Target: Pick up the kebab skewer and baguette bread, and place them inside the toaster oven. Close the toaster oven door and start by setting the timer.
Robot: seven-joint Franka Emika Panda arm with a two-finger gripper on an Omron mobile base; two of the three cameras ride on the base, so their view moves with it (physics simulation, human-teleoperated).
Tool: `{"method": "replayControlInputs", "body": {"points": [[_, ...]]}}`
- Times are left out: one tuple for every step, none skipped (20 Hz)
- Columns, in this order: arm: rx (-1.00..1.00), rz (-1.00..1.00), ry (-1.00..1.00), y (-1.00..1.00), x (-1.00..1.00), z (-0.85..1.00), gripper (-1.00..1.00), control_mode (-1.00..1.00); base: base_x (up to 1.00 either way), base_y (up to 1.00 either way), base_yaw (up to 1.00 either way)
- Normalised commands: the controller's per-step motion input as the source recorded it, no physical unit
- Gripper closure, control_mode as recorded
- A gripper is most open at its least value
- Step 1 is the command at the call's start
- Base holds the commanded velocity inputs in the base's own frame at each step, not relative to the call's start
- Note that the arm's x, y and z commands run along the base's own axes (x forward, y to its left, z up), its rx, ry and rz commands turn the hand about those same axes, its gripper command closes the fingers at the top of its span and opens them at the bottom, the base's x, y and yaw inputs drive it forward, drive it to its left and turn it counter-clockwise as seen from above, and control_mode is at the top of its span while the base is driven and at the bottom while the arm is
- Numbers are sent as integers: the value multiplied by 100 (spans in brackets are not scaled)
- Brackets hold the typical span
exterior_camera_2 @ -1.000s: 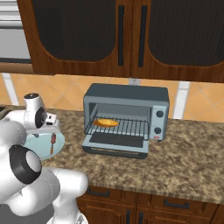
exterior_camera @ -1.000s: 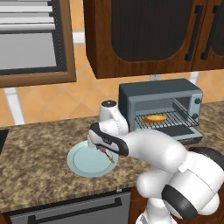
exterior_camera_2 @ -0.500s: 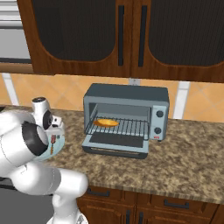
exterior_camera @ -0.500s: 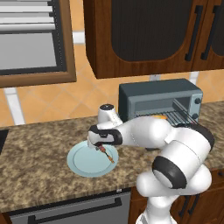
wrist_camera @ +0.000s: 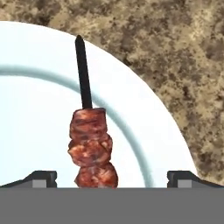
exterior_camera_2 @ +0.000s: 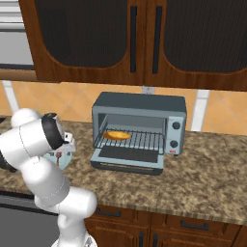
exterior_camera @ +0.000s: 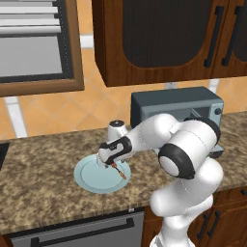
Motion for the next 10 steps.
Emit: {"method": "replayControlInputs", "body": {"points": [[0, 0, 1, 0, 14, -41, -100, -100, 0, 0, 0], [0, 0, 2, 0, 6, -31, -100, -100, 0, 0, 0], [0, 0, 2, 0, 6, -26, -100, -100, 0, 0, 0], [0, 0, 2, 0, 0, -24, -100, -100, 0, 0, 0], [0, 0, 3, 0, 0, -26, -100, -100, 0, 0, 0], [0, 0, 2, 0, 0, -28, -100, -100, 0, 0, 0], [0, 0, 4, 1, 0, -28, -100, -100, 0, 0, 0], [-1, 0, 6, 5, 0, -29, 100, -100, 0, 0, 0], [0, 0, 5, 4, 0, -26, 100, -100, 0, 0, 0], [0, 0, 5, 0, 0, -10, 100, -100, 0, 0, 0]]}}
